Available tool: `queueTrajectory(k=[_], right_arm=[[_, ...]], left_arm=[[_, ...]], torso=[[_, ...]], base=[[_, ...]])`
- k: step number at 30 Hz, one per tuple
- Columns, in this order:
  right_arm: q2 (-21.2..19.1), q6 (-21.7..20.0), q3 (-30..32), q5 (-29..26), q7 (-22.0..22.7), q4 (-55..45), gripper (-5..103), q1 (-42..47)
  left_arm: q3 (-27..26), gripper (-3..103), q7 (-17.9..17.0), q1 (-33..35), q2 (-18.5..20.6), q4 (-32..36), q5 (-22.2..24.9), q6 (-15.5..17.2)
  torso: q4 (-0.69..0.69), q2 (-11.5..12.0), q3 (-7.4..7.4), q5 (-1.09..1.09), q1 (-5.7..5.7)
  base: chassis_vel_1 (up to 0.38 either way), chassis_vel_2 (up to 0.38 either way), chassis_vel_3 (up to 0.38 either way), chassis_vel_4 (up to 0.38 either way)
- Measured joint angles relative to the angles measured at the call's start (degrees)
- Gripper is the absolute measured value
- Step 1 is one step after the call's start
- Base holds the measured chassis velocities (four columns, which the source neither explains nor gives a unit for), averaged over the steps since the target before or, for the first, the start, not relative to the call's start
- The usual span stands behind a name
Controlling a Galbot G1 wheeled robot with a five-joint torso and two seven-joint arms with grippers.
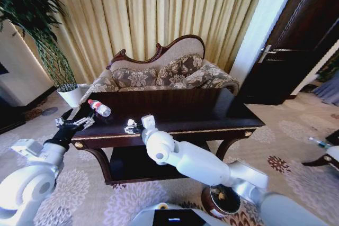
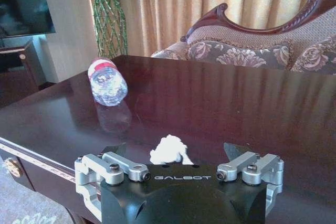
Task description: Move to the front of the table and place the trash on the table into the trash bin.
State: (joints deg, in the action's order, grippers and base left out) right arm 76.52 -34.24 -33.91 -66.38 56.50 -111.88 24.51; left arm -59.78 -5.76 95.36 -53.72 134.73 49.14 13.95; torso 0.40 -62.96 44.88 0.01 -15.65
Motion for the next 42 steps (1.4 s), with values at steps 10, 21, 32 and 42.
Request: queueTrajectory(k=[10, 21, 32, 42], right_arm=[[4.47, 0.12, -0.09, 2.75, -0.96, 3.12, 100, 0.73], [6.44, 0.31, -0.22, 3.81, -1.11, 4.37, 100, 1.49], [8.06, 0.8, 0.27, 6.04, -1.33, 7.18, 100, 2.47], [8.01, 1.01, 0.22, 9.05, -2.59, 9.1, 100, 3.32]], left_arm=[[-0.15, 100, -0.03, 0.09, -0.04, 0.3, -0.14, -0.02], [-1.13, 100, -0.04, 0.73, -0.38, 0.85, -0.01, -0.16], [-1.6, 100, 0.01, 1.01, -0.65, 1.25, 0.0, -0.28], [-2.17, 100, 0.73, 1.5, -1.49, 1.42, -0.12, -0.58]], torso=[[0.0, 0.0, 0.0, 0.0, 0.0], [0.0, 0.0, 0.0, 0.0, 0.0], [0.0, 0.0, 0.0, 0.0, 0.0], [0.0, 0.0, 0.0, -0.01, 0.0]], base=[[0.0, 0.0, 0.0, 0.0], [0.0, 0.0, 0.0, 0.0], [0.0, 0.0, 0.0, 0.0], [0.0, 0.0, 0.0, 0.0]])
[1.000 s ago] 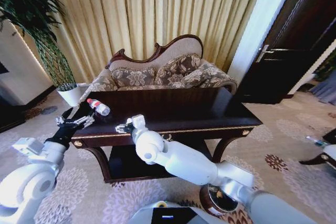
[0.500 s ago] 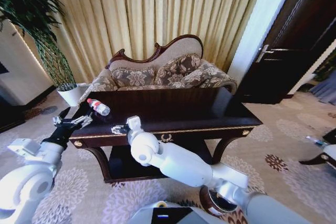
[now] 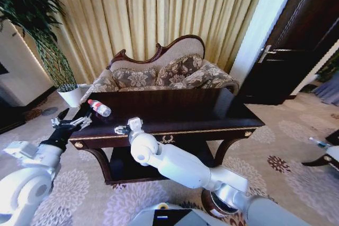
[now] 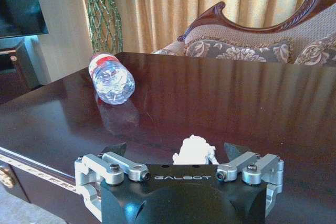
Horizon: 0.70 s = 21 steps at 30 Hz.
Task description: Move to the front of the table and place the trash on the table into the trash bin.
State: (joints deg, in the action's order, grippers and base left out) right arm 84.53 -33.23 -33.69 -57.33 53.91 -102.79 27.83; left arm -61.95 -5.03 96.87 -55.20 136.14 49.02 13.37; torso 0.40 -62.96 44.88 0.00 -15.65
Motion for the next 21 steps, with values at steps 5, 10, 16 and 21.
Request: queueTrajectory(k=[5, 10, 16, 21], right_arm=[[-0.15, 0.0, -0.28, 1.17, -0.3, 0.41, 98, 0.08], [-0.2, 0.0, -0.49, 1.37, -0.31, 0.42, 78, -0.03], [-0.65, 0.08, -0.58, 1.71, -0.32, 0.32, 56, -0.04], [-0.9, 0.13, -0.59, 2.17, -0.31, 0.31, 39, 0.08]], left_arm=[[-0.21, 100, -0.02, 0.25, -0.11, 0.46, 0.03, -0.01], [-0.4, 100, -0.02, 0.49, -0.4, 0.55, 0.03, -0.04], [-0.14, 100, -0.02, 0.27, -0.43, 0.53, -0.04, -0.12], [0.35, 100, -0.02, 0.09, -0.44, 0.31, -0.22, -0.14]], torso=[[0.0, 0.0, 0.0, 0.0, 0.0], [0.0, 0.0, 0.0, 0.0, 0.0], [0.01, 0.0, 0.0, 0.0, 0.0], [0.0, 0.0, 0.0, 0.0, 0.0]], base=[[0.0, 0.0, 0.0, 0.0], [0.0, 0.0, 0.0, 0.0], [0.0, 0.0, 0.0, 0.0], [0.0, 0.0, 0.0, 0.0]])
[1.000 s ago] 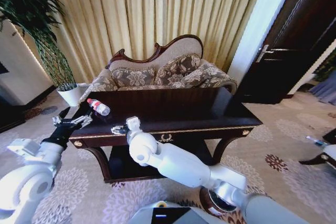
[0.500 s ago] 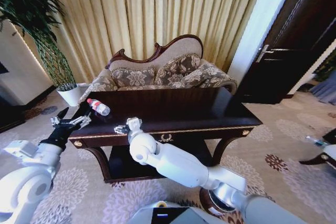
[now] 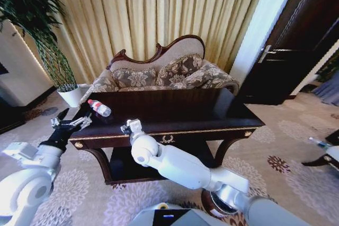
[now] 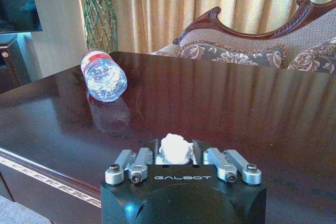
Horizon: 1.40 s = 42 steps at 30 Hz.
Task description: Move to the front of the table and place the trash on the table into the trash bin.
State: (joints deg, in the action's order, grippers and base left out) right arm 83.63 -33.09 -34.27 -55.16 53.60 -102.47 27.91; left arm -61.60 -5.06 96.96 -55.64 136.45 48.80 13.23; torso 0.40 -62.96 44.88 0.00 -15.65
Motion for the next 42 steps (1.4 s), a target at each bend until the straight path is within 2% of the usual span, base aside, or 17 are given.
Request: queueTrajectory(k=[3, 6, 8, 11, 16, 18, 19, 21, 22, 24, 26, 29, 32, 33, 35, 39, 42], right_arm=[[-0.18, 0.0, 0.01, 0.05, 0.0, 0.0, 29, 0.0], [-0.45, 0.0, 0.05, 0.08, -0.04, -0.04, 12, -0.17], [-0.48, 0.01, 0.07, 0.15, -0.08, -0.04, 7, -0.19], [-0.47, 0.26, 0.2, 0.5, -0.28, 0.03, 3, -0.15], [0.14, 1.9, 2.12, 2.78, -1.92, 0.68, 3, -0.11], [0.25, 4.41, 5.34, 7.22, -5.08, 1.68, 3, -0.63], [0.25, 4.41, 5.34, 7.22, -5.08, 1.68, 3, -0.63], [-1.04, 6.45, 10.07, 13.37, -10.1, 3.07, 3, -1.48], [-1.04, 6.45, 10.07, 13.37, -10.1, 3.07, 3, -1.48], [-3.86, 8.33, 14.0, 17.56, -14.67, 4.1, 3, -2.14], [-5.6, 9.13, 16.04, 18.63, -16.48, 4.63, 3, -2.27], [-8.64, 9.81, 20.06, 18.4, -18.23, 6.21, 3, -2.31], [-13.21, 11.61, 25.41, 18.23, -22.47, 8.79, 3, -1.5], [-13.21, 11.61, 25.41, 18.23, -22.47, 8.79, 3, -1.5], [-16.97, 13.55, 28.65, 19.21, -25.78, 9.68, 3, -0.18], [-20.34, 14.88, 31.74, 19.55, -27.43, 9.26, 3, 1.57], [-24.96, 16.88, 36.16, 20.37, -29.91, 7.4, 3, 5.19]], left_arm=[[0.44, 100, 0.0, -0.32, 0.08, -0.22, -0.05, -0.01], [0.83, 100, 0.01, -0.83, 0.42, -0.39, -0.02, -0.01], [0.87, 100, 0.02, -0.89, 0.48, -0.47, -0.02, -0.01], [0.95, 100, 0.03, -0.91, 0.47, -0.64, -0.02, -0.03], [1.0, 100, 0.07, -0.91, 0.29, -0.89, -0.01, -0.12], [0.88, 100, 0.09, -0.95, 0.27, -1.07, 0.05, -0.26], [0.88, 100, 0.09, -0.95, 0.27, -1.07, 0.05, -0.26], [0.63, 100, 0.15, -1.04, 0.31, -1.4, 0.15, -0.57], [0.63, 100, 0.15, -1.04, 0.31, -1.4, 0.15, -0.57], [0.6, 100, 0.37, -1.09, 0.28, -1.59, 0.22, -0.8], [0.62, 100, 0.69, -1.18, 0.2, -1.74, 0.25, -0.94], [0.96, 100, 1.04, -1.57, 0.09, -2.02, 0.25, -1.19], [1.34, 100, 1.22, -2.15, 0.13, -2.17, 0.36, -1.61], [1.34, 100, 1.22, -2.15, 0.13, -2.17, 0.36, -1.61], [1.34, 100, 1.6, -2.5, 0.34, -2.35, 0.73, -1.94], [1.38, 100, 2.47, -2.88, 0.58, -2.88, 0.89, -2.43], [1.92, 100, 3.12, -3.64, 1.1, -3.59, 0.95, -2.85]], torso=[[0.0, 0.0, 0.0, 0.0, 0.0], [0.0, 0.0, 0.0, 0.0, 0.0], [0.0, 0.0, 0.0, 0.0, 0.0], [0.0, 0.0, 0.0, 0.0, 0.0], [-0.01, 0.0, 0.0, 0.0, 0.0], [-0.01, 0.0, 0.0, 0.0, 0.0], [-0.01, 0.0, 0.0, 0.0, 0.0], [-0.01, 0.0, 0.0, 0.0, 0.0], [-0.01, 0.0, 0.0, 0.0, 0.0], [0.0, 0.0, 0.0, -0.01, 0.0], [0.01, 0.01, 0.0, -0.01, 0.0], [0.01, 0.0, 0.0, -0.02, 0.0], [-0.01, 0.0, 0.0, -0.02, 0.0], [-0.01, 0.0, 0.0, -0.02, 0.0], [0.02, 0.01, 0.01, -0.02, 0.0], [0.01, 0.01, 0.0, -0.03, 0.0], [0.0, 0.0, -0.01, -0.02, 0.0]], base=[[0.0, 0.0, 0.0, 0.0], [0.0, 0.0, 0.0, 0.0], [0.0, 0.0, 0.0, 0.0], [0.0, 0.0, 0.0, 0.0], [0.0, 0.0, 0.0, 0.0], [0.0, 0.0, 0.0, 0.0], [0.0, 0.0, 0.0, 0.0], [0.0, 0.0, 0.0, 0.0], [0.0, 0.0, 0.0, 0.0], [0.0, 0.0, 0.0, 0.0], [0.0, 0.0, 0.0, 0.0], [0.0, 0.0, 0.0, 0.0], [0.0, 0.0, 0.0, 0.0], [0.0, 0.0, 0.0, 0.0], [0.0, 0.0, 0.0, 0.0], [0.0, 0.0, 0.0, 0.0], [0.0, 0.0, 0.0, 0.0]])
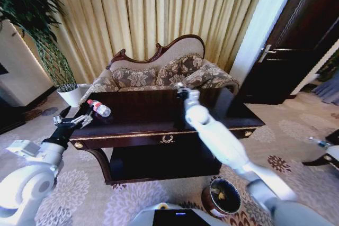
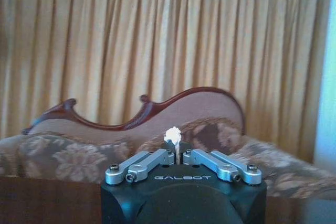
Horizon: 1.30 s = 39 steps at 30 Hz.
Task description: Move to the front of the table and place the trash on the table into the trash bin.
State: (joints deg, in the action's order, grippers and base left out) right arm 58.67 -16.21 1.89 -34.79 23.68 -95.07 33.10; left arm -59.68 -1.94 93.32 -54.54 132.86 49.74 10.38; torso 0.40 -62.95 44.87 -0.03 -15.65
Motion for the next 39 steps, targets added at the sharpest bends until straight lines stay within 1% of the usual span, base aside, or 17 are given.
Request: queueTrajectory(k=[1, 2, 3, 4, 5, 6, 7, 9, 10, 13, 14, 15, 24, 30, 34, 37, 39], right_arm=[[-1.77, 1.04, 1.68, 0.3, -1.23, -0.7, 3, 1.64], [-1.77, 1.04, 1.68, 0.3, -1.23, -0.7, 3, 1.64], [-3.22, 1.67, 3.08, 0.19, -1.88, -1.43, 3, 3.18], [-4.48, 1.82, 4.18, -0.58, -1.96, -2.44, 3, 4.66], [-4.48, 1.82, 4.18, -0.58, -1.96, -2.44, 3, 4.66], [-5.9, 1.83, 5.25, -1.68, -1.8, -3.85, 3, 6.42], [-5.9, 1.83, 5.25, -1.68, -1.8, -3.85, 3, 6.42], [-8.11, 1.63, 6.97, -2.92, -1.4, -6.5, 3, 9.7], [-8.11, 1.63, 6.97, -2.92, -1.4, -6.5, 3, 9.7], [-9.41, 1.49, 8.1, -3.42, -0.68, -9.18, 3, 13.29], [-9.77, 1.45, 8.59, -3.48, -0.43, -10.36, 3, 14.82], [-10.02, 1.4, 9.13, -3.5, -0.15, -11.78, 3, 16.59], [-9.32, 1.36, 10.06, -2.97, 1.21, -15.03, 3, 20.54], [-8.65, 1.52, 10.09, -1.84, 1.73, -15.75, 3, 21.71], [-7.7, 2.28, 9.63, 0.03, 2.1, -15.3, 3, 21.87], [-6.9, 2.86, 9.22, 1.12, 2.08, -14.93, 3, 22.18], [-6.39, 2.2, 9.15, 1.71, 1.98, -14.38, 3, 23.35]], left_arm=[[0.32, 100, 0.08, -0.43, 0.23, -0.3, 0.0, -0.04], [0.32, 100, 0.08, -0.43, 0.23, -0.3, 0.0, -0.04], [0.53, 100, 0.12, -0.75, 0.4, -0.55, 0.01, -0.05], [0.63, 100, 0.15, -0.98, 0.57, -0.78, 0.12, -0.05], [0.63, 100, 0.15, -0.98, 0.57, -0.78, 0.12, -0.05], [0.68, 100, 0.22, -1.18, 0.8, -1.06, 0.45, -0.05], [0.68, 100, 0.22, -1.18, 0.8, -1.06, 0.45, -0.05], [0.73, 100, 0.72, -1.59, 1.2, -2.11, 0.92, -0.05], [0.73, 100, 0.72, -1.59, 1.2, -2.11, 0.92, -0.05], [0.87, 100, 1.42, -2.45, 1.77, -3.91, 1.58, 0.04], [0.89, 100, 1.49, -2.9, 2.08, -4.56, 2.19, 0.17], [0.87, 100, 1.5, -3.46, 2.59, -5.33, 2.97, 0.4], [0.76, 100, 1.52, -3.78, 3.36, -5.89, 3.39, 0.56], [0.5, 100, 1.62, -3.43, 3.45, -5.75, 3.18, 0.55], [0.37, 100, 1.68, -3.24, 3.46, -5.59, 2.77, 0.48], [0.08, 100, 1.69, -2.89, 3.44, -5.38, 2.64, 0.39], [-0.23, 100, 1.74, -2.54, 3.31, -5.26, 2.55, 0.29]], torso=[[0.0, 0.0, 0.0, 0.01, 0.0], [0.0, 0.0, 0.0, 0.01, 0.0], [0.01, 0.0, 0.0, 0.01, 0.0], [0.02, 0.0, 0.0, 0.0, 0.0], [0.02, 0.0, 0.0, 0.0, 0.0], [0.01, 0.0, 0.0, -0.01, 0.0], [0.01, 0.0, 0.0, -0.01, 0.0], [0.0, 0.0, 0.0, 0.01, 0.0], [0.0, 0.0, 0.0, 0.01, 0.0], [0.0, 0.0, 0.0, 0.02, 0.0], [-0.02, 0.0, 0.0, 0.03, -0.01], [0.0, 0.0, 0.0, 0.02, 0.0], [0.0, 0.0, 0.01, 0.02, -0.01], [-0.01, 0.0, 0.0, 0.03, -0.01], [0.0, -0.01, 0.0, 0.02, 0.0], [-0.02, -0.02, 0.0, 0.04, 0.02], [0.01, -0.06, -0.03, 0.0, 0.08]], base=[[0.0, 0.0, 0.0, 0.0], [0.0, 0.0, 0.0, 0.0], [0.0, 0.0, 0.0, 0.0], [0.0, 0.0, 0.0, 0.0], [0.0, 0.0, 0.0, 0.0], [0.0, 0.0, 0.0, 0.0], [0.0, 0.0, 0.0, 0.0], [0.0, 0.0, 0.0, 0.0], [0.0, 0.0, 0.0, 0.0], [0.0, 0.0, 0.0, 0.0], [0.0, 0.0, 0.0, 0.0], [0.0, 0.0, 0.0, 0.0], [0.09, -0.089, -0.103, 0.099], [0.255, -0.219, -0.235, 0.24], [0.29, -0.293, -0.301, 0.276], [0.291, -0.283, -0.292, 0.274], [0.159, -0.2, -0.225, 0.174]])
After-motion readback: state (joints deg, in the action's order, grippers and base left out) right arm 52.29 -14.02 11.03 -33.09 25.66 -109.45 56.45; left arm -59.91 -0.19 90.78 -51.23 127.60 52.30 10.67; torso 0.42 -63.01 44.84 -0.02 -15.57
